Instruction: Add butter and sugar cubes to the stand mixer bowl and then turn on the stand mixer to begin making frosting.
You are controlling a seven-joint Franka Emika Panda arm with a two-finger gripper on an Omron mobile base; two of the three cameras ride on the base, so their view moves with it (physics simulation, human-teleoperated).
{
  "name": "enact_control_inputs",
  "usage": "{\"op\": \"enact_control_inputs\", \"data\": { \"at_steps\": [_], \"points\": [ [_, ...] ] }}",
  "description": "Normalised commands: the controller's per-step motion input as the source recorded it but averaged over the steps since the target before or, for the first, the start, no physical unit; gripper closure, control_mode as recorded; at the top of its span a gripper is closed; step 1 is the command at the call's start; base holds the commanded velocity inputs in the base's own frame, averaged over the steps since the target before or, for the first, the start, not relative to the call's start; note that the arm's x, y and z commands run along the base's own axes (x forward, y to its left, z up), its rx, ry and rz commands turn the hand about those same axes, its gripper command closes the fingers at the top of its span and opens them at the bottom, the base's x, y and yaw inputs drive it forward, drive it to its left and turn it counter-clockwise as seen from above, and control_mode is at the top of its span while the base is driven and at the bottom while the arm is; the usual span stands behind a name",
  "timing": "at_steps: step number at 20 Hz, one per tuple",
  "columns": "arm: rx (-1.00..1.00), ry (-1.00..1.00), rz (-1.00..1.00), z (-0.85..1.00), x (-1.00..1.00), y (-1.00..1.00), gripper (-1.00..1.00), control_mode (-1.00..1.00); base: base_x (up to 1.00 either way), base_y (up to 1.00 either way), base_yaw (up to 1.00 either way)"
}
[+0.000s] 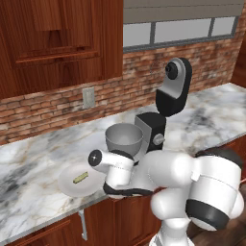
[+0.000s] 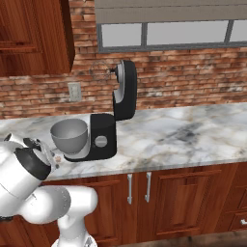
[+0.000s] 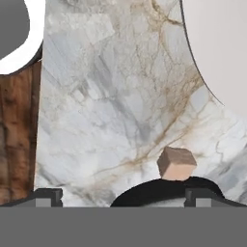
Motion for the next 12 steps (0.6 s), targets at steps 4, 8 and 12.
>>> {"op": "enact_control_inputs", "data": {
  "at_steps": [4, 8, 12],
  "points": [
    [-0.06, 0.02, 0.0, -0.24, 0.24, 0.0, -1.0, -1.0, 0.0, 0.0, 0.0],
    [-0.07, 0.02, 0.0, -0.24, 0.25, 0.01, -1.0, -1.0, 0.0, 0.0, 0.0],
    [-0.08, 0.01, 0.0, -0.24, 0.18, 0.03, -1.0, -1.0, 0.0, 0.0, 0.0]
  ]
}}
